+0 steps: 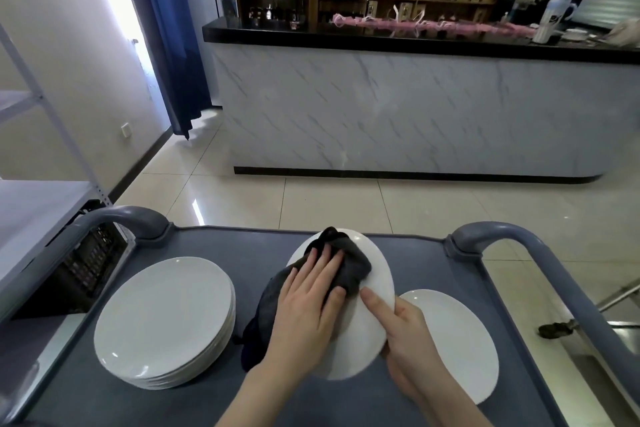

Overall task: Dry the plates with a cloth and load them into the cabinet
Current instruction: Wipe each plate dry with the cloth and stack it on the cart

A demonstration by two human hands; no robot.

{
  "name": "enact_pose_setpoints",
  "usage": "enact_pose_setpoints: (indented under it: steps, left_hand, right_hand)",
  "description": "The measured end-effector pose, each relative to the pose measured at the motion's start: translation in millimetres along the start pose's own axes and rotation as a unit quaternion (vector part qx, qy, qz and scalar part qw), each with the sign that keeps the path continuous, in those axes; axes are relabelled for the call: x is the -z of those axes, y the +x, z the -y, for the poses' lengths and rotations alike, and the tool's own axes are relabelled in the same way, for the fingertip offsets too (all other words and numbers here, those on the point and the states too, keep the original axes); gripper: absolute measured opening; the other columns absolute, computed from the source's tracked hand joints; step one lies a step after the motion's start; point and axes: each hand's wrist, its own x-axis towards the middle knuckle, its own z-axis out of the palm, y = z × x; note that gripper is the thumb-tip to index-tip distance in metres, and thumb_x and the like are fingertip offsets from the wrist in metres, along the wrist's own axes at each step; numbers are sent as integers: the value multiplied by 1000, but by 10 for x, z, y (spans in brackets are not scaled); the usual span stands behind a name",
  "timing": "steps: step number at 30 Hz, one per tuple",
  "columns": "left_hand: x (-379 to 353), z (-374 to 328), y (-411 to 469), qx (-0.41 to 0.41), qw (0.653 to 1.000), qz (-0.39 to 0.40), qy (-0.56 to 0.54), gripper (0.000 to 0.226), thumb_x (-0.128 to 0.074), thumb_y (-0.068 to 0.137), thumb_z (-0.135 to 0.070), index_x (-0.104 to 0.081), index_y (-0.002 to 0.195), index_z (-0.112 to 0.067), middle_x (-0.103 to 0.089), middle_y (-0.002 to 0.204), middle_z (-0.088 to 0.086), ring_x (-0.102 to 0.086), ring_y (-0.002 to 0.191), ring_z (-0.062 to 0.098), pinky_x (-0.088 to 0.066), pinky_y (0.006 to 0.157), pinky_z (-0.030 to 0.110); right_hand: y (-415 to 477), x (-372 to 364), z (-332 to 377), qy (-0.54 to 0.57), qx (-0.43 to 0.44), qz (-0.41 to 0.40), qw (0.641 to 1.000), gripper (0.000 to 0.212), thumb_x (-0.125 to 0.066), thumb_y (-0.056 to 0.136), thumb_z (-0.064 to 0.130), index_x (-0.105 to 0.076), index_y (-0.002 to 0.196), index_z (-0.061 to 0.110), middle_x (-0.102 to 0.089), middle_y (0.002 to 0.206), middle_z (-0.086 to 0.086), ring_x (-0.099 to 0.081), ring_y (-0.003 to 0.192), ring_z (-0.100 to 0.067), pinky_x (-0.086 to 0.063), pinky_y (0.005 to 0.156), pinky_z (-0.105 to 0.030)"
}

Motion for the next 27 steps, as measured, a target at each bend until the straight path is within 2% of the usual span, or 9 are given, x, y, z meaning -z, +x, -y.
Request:
enact_pose_setpoints:
  steps: [3, 6, 10, 15, 18, 20, 22, 25, 27]
  left_hand:
    - [-23, -23, -84, -32, 999, 18, -8, 46, -28, 96, -43, -24, 141, -46, -27, 153, -24, -24, 145, -2, -28, 116, 37]
    - [-94, -35, -300, -73, 997, 22, -16, 45, -39, 96, -36, -43, 141, -39, -36, 150, -25, -31, 141, -4, -29, 111, 30]
    - [-205, -85, -463, -127, 991, 17, 32, 45, -47, 92, -30, -56, 136, -31, -46, 148, -14, -41, 138, 4, -33, 105, 30]
    - [-155, -159, -95, -52, 997, 53, 12, 53, -26, 98, -30, -18, 149, -42, -12, 158, -27, -4, 147, -8, -11, 120, 31]
    - [-85, -85, 188, -51, 993, 104, 35, 51, -29, 103, -23, -23, 151, -42, -10, 154, -34, 2, 145, -12, -8, 122, 38]
    - [-32, -7, 303, -40, 991, 129, 11, 48, -31, 105, -22, -28, 149, -42, -14, 152, -37, -2, 145, -12, -9, 123, 39]
    - [19, 74, 338, -4, 993, 108, -42, 46, -33, 105, -24, -31, 146, -47, -22, 149, -37, -12, 144, -10, -14, 122, 29]
    - [69, 184, 268, 74, 989, 69, -112, 46, -35, 105, -27, -32, 135, -61, -29, 143, -42, -27, 139, -11, -18, 108, 5]
    - [59, 263, 143, 118, 982, 53, -140, 47, -35, 105, -24, -34, 140, -56, -35, 147, -35, -31, 138, -10, -23, 110, 12]
  right_hand:
    - [60, 22, 81, 10, -2, -45, 999, 50, -71, 75, 42, -74, 97, -3, -74, 98, -22, -70, 86, -29, -53, 79, -43]
    - [115, 44, 156, 5, -11, -90, 996, 51, -64, 86, 43, -72, 94, -6, -75, 90, -18, -69, 78, -23, -52, 65, -31]
    - [153, 101, 198, -3, -27, -116, 993, 48, -59, 94, 43, -69, 93, -4, -74, 85, -16, -70, 77, -26, -58, 68, -35]
    - [62, 41, 99, -18, -28, -84, 996, 32, -56, 99, 24, -77, 83, 7, -76, 88, -15, -71, 74, -15, -53, 59, -25]
    - [-17, 6, 43, -37, -32, -75, 996, 42, -58, 97, 35, -73, 83, -1, -73, 81, -12, -65, 70, -16, -51, 62, -29]
    - [-53, 9, 45, -54, -31, -75, 995, 61, -63, 85, 54, -62, 77, -7, -59, 73, -12, -52, 69, -19, -40, 66, -33]
    - [-84, 15, 80, -78, -19, -83, 993, 61, -67, 71, 63, -54, 73, 4, -45, 70, -11, -43, 66, -19, -34, 64, -33]
    - [-103, 55, 123, -39, -15, -97, 994, 60, -68, 67, 59, -55, 79, 1, -45, 76, -14, -42, 71, -24, -32, 70, -38]
    - [-84, 95, 155, -20, -8, -110, 994, 61, -68, 70, 56, -60, 86, -3, -50, 78, -17, -47, 72, -24, -37, 70, -38]
